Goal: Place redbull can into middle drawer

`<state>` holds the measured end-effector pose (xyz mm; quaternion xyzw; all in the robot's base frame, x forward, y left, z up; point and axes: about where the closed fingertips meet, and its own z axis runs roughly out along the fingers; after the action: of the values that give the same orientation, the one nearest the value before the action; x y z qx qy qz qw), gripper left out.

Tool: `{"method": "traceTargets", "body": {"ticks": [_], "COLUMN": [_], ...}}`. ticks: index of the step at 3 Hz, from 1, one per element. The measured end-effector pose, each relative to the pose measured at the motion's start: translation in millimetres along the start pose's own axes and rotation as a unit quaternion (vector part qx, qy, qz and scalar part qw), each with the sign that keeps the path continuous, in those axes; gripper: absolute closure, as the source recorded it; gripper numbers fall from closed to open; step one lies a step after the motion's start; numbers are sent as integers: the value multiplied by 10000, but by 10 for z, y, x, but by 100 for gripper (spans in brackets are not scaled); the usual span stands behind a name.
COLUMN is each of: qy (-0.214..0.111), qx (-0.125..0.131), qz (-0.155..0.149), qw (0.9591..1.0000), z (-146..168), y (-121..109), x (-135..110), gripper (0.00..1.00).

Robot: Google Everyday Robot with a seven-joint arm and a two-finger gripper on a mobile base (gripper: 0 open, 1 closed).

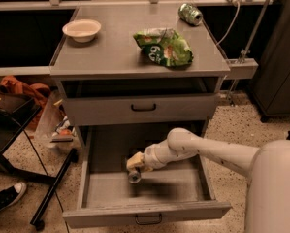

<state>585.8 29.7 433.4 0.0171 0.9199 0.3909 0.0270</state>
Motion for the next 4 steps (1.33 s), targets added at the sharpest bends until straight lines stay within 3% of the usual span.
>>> {"method": "traceTargets", "body": {"ticks": [1, 3, 4], "qy": [71, 171, 171], "qx": [103, 346, 346], "qz": [38, -50, -50], "qw": [9999, 9992, 9992], "z": [207, 382, 382], "y": [-106, -138, -138], "x": [22, 49, 49], "gripper": [87, 39, 16]}}
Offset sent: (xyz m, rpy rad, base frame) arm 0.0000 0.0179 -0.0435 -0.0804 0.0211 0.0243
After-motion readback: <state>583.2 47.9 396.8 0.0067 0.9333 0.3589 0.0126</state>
